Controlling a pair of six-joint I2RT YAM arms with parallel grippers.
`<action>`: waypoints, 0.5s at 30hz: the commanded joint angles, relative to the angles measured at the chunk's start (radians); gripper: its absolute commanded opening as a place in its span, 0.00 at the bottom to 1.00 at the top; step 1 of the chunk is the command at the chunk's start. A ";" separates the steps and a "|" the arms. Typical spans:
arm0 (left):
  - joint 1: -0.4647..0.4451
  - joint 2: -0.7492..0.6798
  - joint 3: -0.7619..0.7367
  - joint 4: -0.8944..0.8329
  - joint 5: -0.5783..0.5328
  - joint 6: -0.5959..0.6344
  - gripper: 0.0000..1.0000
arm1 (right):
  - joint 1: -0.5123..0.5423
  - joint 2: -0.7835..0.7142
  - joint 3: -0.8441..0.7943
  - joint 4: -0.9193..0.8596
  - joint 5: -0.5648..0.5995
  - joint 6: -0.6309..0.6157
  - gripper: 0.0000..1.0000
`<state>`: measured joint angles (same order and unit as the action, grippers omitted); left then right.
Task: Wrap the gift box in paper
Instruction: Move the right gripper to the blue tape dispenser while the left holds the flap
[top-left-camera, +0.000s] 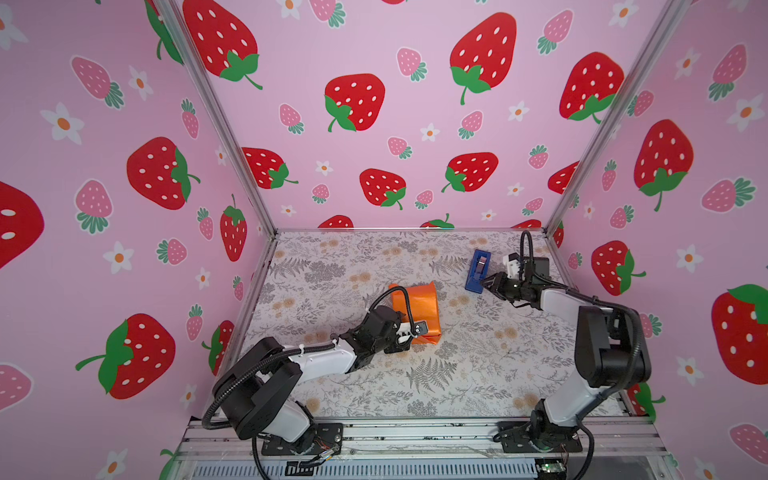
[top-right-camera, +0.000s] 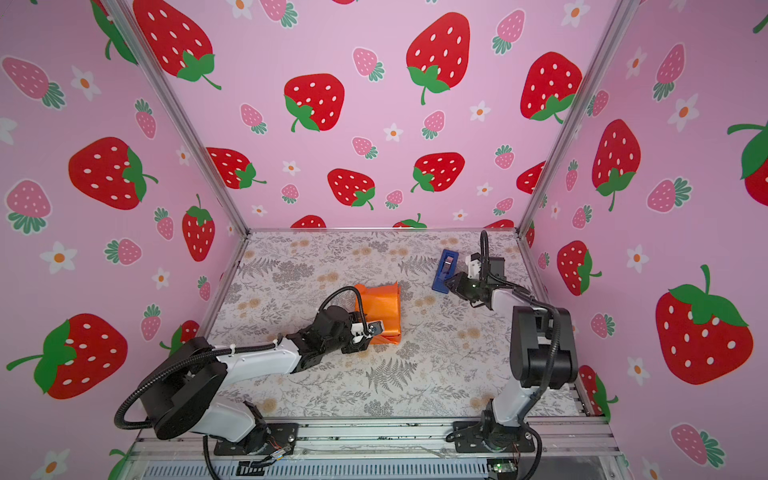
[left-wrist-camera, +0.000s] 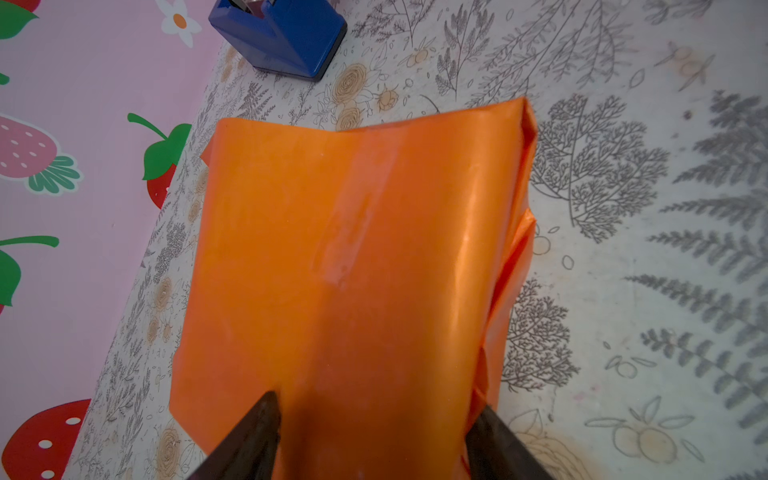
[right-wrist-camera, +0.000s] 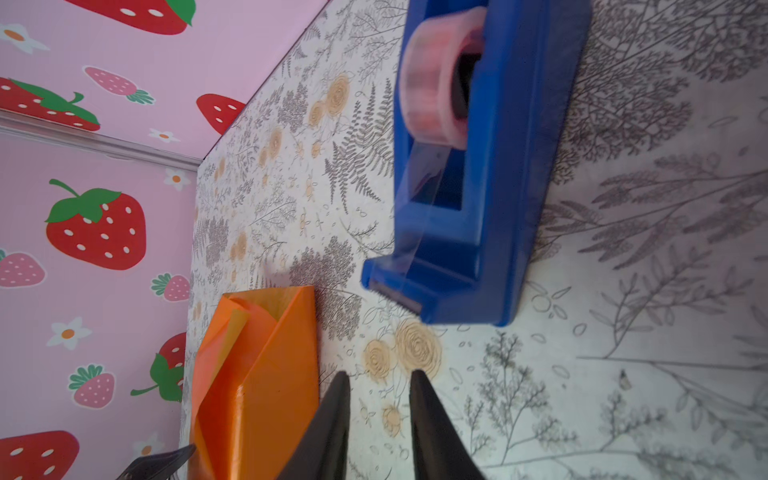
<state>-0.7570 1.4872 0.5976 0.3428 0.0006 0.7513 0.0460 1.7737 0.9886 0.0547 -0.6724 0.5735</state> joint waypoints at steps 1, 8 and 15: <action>0.002 0.006 0.009 -0.080 0.021 -0.004 0.70 | -0.026 0.050 0.065 -0.014 -0.063 -0.038 0.30; 0.002 0.005 0.012 -0.082 0.016 -0.002 0.70 | -0.041 0.113 0.141 0.011 -0.090 0.007 0.35; 0.002 0.002 0.010 -0.080 0.014 -0.002 0.70 | -0.041 0.202 0.223 -0.014 -0.116 0.036 0.37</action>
<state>-0.7570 1.4872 0.5991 0.3397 0.0006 0.7513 0.0109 1.9324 1.1786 0.0605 -0.7532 0.5987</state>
